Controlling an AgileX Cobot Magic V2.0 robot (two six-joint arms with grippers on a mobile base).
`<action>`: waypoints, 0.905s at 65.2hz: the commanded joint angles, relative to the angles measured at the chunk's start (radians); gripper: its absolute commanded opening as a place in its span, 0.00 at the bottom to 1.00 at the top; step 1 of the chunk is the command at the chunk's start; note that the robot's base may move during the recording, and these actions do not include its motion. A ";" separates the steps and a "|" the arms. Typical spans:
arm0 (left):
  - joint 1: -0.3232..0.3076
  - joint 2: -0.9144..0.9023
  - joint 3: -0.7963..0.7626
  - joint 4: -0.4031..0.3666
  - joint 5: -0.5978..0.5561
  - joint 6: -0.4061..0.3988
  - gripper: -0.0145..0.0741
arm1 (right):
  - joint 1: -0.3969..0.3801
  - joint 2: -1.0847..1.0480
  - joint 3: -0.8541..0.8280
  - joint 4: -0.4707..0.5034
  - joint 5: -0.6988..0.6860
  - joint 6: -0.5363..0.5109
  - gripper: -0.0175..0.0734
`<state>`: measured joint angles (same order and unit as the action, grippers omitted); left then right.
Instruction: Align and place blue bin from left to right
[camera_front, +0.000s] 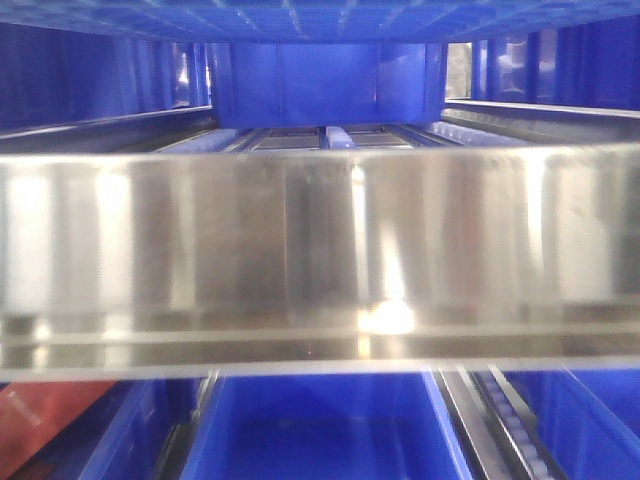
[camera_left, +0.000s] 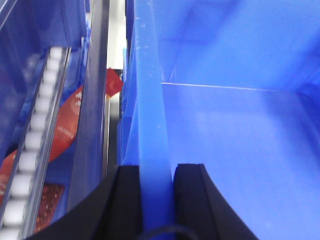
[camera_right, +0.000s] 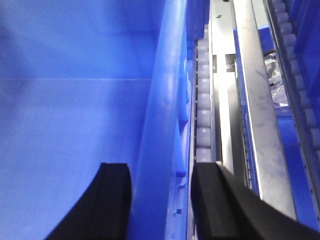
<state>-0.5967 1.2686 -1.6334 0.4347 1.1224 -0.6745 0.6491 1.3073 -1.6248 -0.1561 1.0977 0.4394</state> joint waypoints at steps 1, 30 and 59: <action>-0.007 -0.024 -0.021 0.045 -0.043 0.005 0.04 | -0.009 -0.012 -0.017 -0.066 -0.052 0.023 0.10; -0.007 -0.024 -0.021 0.045 -0.043 0.005 0.04 | -0.009 -0.012 -0.017 -0.066 -0.052 0.023 0.10; -0.007 -0.024 -0.021 0.045 -0.043 0.005 0.04 | -0.009 -0.012 -0.017 -0.066 -0.052 0.023 0.10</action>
<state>-0.5967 1.2686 -1.6334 0.4347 1.1224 -0.6745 0.6491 1.3073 -1.6248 -0.1561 1.0977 0.4394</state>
